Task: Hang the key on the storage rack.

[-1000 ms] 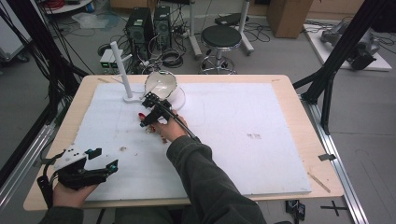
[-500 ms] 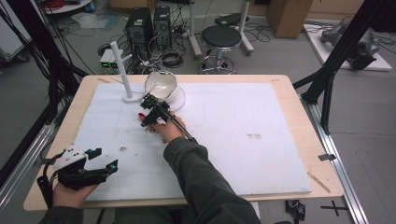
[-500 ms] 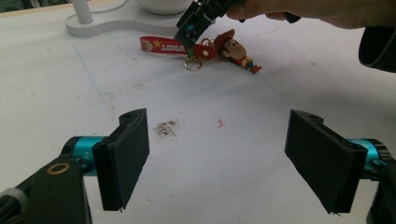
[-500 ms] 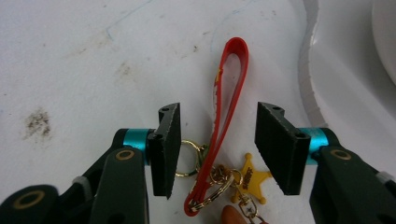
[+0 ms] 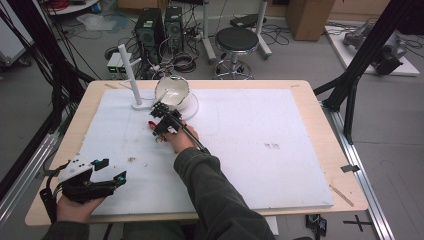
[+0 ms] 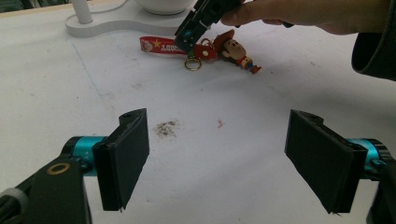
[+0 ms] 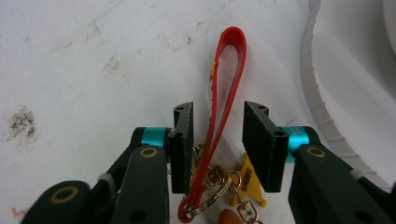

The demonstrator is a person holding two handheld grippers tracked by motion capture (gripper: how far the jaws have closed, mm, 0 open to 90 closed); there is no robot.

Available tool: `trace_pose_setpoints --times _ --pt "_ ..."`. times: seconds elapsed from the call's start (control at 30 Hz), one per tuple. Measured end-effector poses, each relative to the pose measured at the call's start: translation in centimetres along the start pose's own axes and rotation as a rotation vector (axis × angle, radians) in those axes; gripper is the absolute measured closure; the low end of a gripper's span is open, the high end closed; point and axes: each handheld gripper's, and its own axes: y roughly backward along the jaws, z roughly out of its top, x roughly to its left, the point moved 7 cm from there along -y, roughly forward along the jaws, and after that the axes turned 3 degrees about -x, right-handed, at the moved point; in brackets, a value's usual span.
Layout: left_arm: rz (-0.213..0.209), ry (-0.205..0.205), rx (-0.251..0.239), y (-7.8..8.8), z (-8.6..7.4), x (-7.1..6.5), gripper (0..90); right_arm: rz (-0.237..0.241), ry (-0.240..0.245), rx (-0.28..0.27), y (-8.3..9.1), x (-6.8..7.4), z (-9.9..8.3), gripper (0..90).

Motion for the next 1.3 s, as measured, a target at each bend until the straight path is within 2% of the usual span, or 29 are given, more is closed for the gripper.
trace_pose_setpoints --times 0.57,0.77,0.83,0.93,1.13,1.3 --pt "0.0 0.002 0.002 0.0 0.0 0.0 22.4 -0.029 0.0 0.038 -0.8 0.0 -0.3 80.4" --pt "-0.003 -0.001 0.001 -0.1 0.0 -0.1 22.4 -0.015 -0.014 0.041 -0.8 0.0 -0.4 84.6" --pt "-0.002 0.0 0.0 -0.1 0.0 -0.1 22.4 -0.002 -0.022 0.033 -0.8 0.0 -0.4 85.1" --pt "0.001 -0.009 0.005 -0.1 0.0 0.0 22.4 -0.005 -0.02 0.033 -0.7 0.0 -0.4 85.6" --pt "-0.001 -0.009 0.005 -0.1 0.0 -0.1 22.4 0.0 -0.017 0.0 -0.3 0.1 -0.3 85.8" --pt "0.0 -0.012 0.005 -0.1 0.0 0.0 22.4 0.009 -0.007 -0.053 0.5 0.3 0.2 85.8"
